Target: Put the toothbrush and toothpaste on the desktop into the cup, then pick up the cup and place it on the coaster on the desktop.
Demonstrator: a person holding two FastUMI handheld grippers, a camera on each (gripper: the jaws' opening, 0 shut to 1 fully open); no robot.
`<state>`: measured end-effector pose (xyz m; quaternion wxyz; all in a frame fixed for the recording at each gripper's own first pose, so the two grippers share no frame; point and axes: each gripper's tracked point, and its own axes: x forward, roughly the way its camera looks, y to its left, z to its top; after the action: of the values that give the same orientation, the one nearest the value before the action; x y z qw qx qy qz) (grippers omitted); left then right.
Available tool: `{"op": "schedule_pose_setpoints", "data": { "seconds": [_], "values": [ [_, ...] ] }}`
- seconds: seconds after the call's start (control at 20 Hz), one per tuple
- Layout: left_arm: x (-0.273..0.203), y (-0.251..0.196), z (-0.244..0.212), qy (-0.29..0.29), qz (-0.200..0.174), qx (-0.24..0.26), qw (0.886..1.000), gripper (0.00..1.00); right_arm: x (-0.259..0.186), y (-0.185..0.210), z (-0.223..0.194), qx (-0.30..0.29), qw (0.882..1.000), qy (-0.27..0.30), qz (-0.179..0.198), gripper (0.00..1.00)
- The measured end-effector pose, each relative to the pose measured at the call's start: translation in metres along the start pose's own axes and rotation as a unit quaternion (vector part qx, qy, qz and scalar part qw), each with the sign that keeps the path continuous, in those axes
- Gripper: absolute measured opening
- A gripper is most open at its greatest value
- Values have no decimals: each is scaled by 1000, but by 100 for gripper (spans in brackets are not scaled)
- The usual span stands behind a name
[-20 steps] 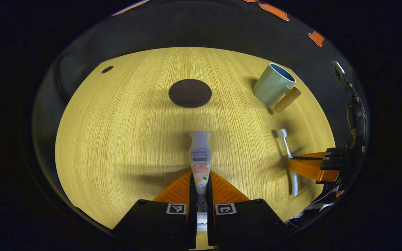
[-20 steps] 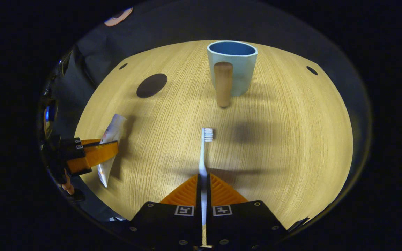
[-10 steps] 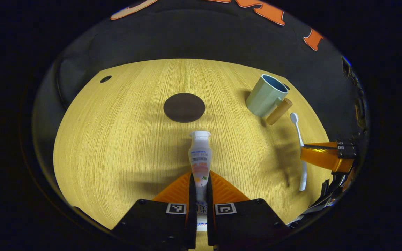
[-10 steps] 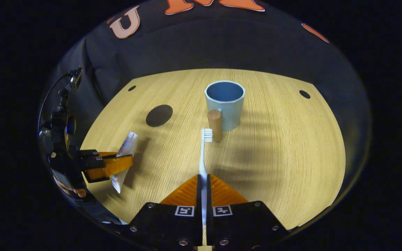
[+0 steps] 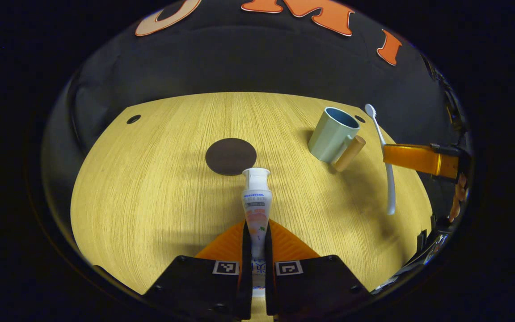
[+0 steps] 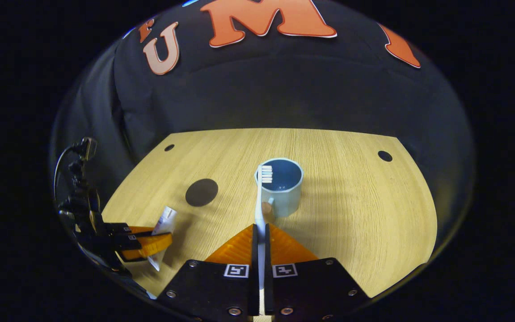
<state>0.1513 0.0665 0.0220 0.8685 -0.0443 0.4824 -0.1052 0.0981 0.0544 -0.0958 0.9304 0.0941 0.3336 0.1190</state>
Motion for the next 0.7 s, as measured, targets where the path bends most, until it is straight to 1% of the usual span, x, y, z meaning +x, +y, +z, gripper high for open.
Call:
{"op": "schedule_pose_setpoints", "data": {
  "seconds": [0.25,0.35,0.5,0.65,0.7],
  "values": [
    [-5,-2,7,-26,0,12,1000,16,7,-9,36,6,998,-66,-4,5],
    [-8,-3,9,-41,12,23,999,16,4,-18,52,10,995,-100,-9,5],
    [-19,-7,16,-64,5,21,998,16,8,-27,76,1,989,-146,-21,5],
    [-28,-8,22,-81,-1,27,996,16,8,-29,96,15,982,-190,-15,5],
    [-33,-8,25,-82,-2,29,996,16,12,-31,101,16,980,-200,-19,5]
  ]
}}
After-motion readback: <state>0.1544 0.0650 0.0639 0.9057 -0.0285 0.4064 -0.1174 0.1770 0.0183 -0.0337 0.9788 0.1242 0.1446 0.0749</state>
